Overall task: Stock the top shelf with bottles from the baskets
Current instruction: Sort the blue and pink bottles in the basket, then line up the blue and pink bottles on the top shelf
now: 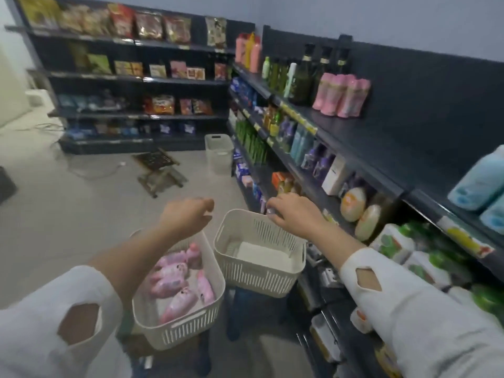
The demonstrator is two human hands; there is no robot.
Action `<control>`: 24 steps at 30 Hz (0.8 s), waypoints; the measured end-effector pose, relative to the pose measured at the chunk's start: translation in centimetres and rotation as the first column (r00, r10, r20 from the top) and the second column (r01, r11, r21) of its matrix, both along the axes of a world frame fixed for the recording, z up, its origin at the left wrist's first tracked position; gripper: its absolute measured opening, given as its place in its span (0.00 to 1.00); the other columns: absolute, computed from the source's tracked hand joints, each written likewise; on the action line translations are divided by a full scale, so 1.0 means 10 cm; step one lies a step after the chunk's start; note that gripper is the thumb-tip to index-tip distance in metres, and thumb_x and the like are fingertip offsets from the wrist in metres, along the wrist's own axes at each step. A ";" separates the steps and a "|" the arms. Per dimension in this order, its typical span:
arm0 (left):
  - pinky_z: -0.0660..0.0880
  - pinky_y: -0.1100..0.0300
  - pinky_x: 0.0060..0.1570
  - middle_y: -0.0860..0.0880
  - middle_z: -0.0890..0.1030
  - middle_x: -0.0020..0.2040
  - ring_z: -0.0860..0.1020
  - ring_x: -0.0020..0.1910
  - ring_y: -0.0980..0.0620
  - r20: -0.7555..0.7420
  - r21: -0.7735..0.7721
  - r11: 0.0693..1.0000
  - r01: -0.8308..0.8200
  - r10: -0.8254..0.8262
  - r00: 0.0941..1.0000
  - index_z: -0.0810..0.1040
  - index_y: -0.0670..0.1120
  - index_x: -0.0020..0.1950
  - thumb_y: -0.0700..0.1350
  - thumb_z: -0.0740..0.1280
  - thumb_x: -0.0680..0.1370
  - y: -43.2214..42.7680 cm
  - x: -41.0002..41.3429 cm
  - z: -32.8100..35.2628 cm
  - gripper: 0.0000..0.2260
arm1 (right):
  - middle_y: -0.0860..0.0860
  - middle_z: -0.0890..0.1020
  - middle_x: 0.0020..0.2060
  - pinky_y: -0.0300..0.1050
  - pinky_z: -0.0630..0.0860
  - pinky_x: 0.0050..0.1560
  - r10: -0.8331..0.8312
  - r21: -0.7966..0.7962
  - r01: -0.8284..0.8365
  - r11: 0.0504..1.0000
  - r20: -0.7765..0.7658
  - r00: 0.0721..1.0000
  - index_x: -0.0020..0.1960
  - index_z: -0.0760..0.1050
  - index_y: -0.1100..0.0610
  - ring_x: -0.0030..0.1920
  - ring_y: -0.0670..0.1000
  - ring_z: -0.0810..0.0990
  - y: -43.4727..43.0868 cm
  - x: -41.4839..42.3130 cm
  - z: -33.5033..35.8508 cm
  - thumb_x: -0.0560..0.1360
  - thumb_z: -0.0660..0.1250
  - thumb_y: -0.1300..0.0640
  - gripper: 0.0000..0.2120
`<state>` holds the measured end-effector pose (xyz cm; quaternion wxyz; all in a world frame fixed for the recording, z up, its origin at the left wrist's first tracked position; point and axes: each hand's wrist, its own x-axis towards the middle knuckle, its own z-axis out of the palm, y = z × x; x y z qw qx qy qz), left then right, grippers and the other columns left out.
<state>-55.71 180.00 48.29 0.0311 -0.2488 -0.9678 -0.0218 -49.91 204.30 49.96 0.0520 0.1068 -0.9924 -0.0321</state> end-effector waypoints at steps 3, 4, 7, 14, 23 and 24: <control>0.72 0.56 0.51 0.49 0.76 0.60 0.76 0.58 0.47 0.107 -0.016 0.992 -0.125 0.126 0.986 0.71 0.51 0.62 0.51 0.60 0.79 -0.23 -0.18 -0.26 0.13 | 0.51 0.77 0.59 0.52 0.76 0.53 0.053 -0.067 -0.046 0.997 0.101 0.993 0.64 0.72 0.50 0.58 0.54 0.75 -0.15 -0.48 -0.24 0.79 0.59 0.49 0.15; 0.72 0.56 0.52 0.49 0.76 0.61 0.76 0.58 0.47 0.137 -0.035 0.988 -0.154 0.157 0.978 0.71 0.52 0.63 0.51 0.60 0.79 -0.29 -0.23 -0.35 0.13 | 0.51 0.76 0.60 0.53 0.76 0.54 0.083 -0.065 -0.075 0.995 0.132 0.988 0.65 0.71 0.50 0.59 0.55 0.75 -0.22 -0.63 -0.32 0.79 0.59 0.49 0.15; 0.72 0.55 0.54 0.49 0.76 0.62 0.75 0.60 0.47 0.184 -0.044 0.966 -0.254 0.258 0.949 0.71 0.53 0.64 0.51 0.60 0.79 -0.49 -0.30 -0.58 0.14 | 0.53 0.75 0.63 0.51 0.72 0.57 0.171 -0.069 -0.161 0.985 0.197 0.965 0.67 0.70 0.52 0.62 0.57 0.73 -0.45 -1.05 -0.57 0.79 0.59 0.51 0.17; 0.72 0.54 0.53 0.49 0.76 0.62 0.75 0.60 0.47 0.311 -0.053 0.898 -0.436 0.430 0.848 0.72 0.52 0.62 0.50 0.59 0.79 -1.01 -0.59 -1.13 0.13 | 0.55 0.75 0.62 0.53 0.73 0.58 0.319 -0.121 -0.295 0.948 0.377 0.869 0.67 0.70 0.53 0.61 0.58 0.74 -1.14 -1.70 -1.24 0.78 0.61 0.54 0.18; 0.74 0.54 0.52 0.49 0.76 0.61 0.76 0.59 0.45 0.525 -0.019 0.890 -0.456 0.397 0.753 0.71 0.52 0.64 0.47 0.61 0.77 -1.33 -1.28 -2.21 0.15 | 0.56 0.76 0.59 0.51 0.75 0.54 0.272 -0.095 -0.262 0.960 0.522 0.808 0.65 0.70 0.55 0.57 0.58 0.75 -1.64 -2.37 -2.07 0.77 0.62 0.56 0.17; 0.74 0.53 0.53 0.49 0.76 0.61 0.75 0.59 0.45 0.550 -0.004 0.881 -0.474 0.398 0.734 0.71 0.52 0.64 0.46 0.61 0.77 -1.34 -1.33 -2.34 0.16 | 0.56 0.75 0.59 0.49 0.74 0.53 0.268 -0.100 -0.255 0.962 0.533 0.803 0.66 0.70 0.56 0.57 0.58 0.75 -1.69 -2.42 -2.16 0.76 0.62 0.56 0.18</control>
